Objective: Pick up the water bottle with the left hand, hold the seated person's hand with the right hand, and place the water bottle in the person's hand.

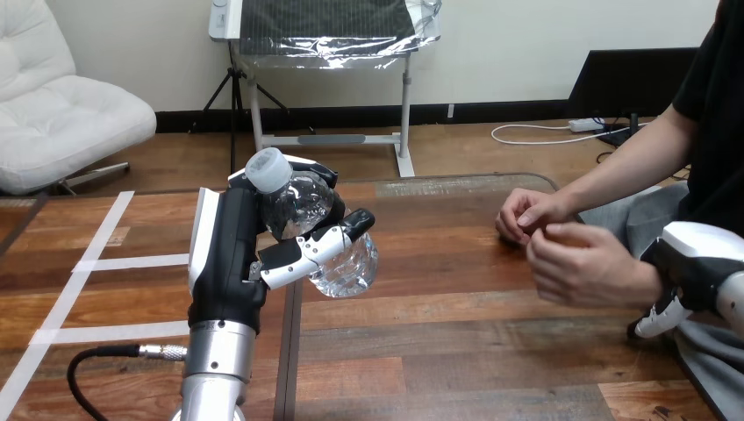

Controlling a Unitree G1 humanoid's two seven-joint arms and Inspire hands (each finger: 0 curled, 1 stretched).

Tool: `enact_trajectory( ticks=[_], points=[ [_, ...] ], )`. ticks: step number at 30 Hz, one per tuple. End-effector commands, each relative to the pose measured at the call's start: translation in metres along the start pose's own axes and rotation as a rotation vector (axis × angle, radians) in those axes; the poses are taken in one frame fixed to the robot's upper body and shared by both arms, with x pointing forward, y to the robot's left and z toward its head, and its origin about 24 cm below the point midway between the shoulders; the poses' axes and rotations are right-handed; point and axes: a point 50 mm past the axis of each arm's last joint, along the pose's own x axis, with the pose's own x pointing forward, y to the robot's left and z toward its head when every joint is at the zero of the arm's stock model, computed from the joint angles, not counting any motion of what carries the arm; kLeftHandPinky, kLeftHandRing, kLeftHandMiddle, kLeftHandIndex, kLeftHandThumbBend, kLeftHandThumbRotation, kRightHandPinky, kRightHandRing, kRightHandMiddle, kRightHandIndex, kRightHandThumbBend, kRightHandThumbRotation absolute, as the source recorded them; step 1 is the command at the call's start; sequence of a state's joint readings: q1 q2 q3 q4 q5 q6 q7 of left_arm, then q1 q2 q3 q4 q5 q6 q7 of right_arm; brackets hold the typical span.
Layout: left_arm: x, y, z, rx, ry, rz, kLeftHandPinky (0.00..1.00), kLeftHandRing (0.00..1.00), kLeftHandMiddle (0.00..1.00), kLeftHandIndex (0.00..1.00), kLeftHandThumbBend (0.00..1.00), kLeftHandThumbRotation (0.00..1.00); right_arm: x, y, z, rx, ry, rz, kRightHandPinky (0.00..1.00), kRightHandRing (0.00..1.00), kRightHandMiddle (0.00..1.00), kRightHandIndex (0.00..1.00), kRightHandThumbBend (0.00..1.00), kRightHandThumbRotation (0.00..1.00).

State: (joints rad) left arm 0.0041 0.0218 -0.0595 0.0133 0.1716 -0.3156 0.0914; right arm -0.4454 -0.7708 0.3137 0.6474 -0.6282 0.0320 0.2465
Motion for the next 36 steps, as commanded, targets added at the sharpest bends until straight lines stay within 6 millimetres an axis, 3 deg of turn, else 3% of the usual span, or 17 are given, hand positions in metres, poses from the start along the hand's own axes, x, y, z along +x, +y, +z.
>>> enact_trajectory(
  ticks=[1, 36],
  points=[
    [0.0194, -0.0017, 0.0216, 0.003, -0.114, 0.002, 0.37, 0.42, 0.46, 0.49, 0.62, 0.00, -0.0008, -0.0066, 0.0094, 0.016, -0.046, -0.022, 0.33, 0.42, 0.51, 0.49, 0.68, 0.00],
    [0.0211, -0.0024, 0.0231, 0.005, -0.125, 0.000, 0.36, 0.41, 0.46, 0.49, 0.62, 0.00, -0.0017, -0.0151, 0.0114, -0.022, -0.057, -0.052, 0.22, 0.31, 0.41, 0.40, 0.67, 0.00]
  ],
)
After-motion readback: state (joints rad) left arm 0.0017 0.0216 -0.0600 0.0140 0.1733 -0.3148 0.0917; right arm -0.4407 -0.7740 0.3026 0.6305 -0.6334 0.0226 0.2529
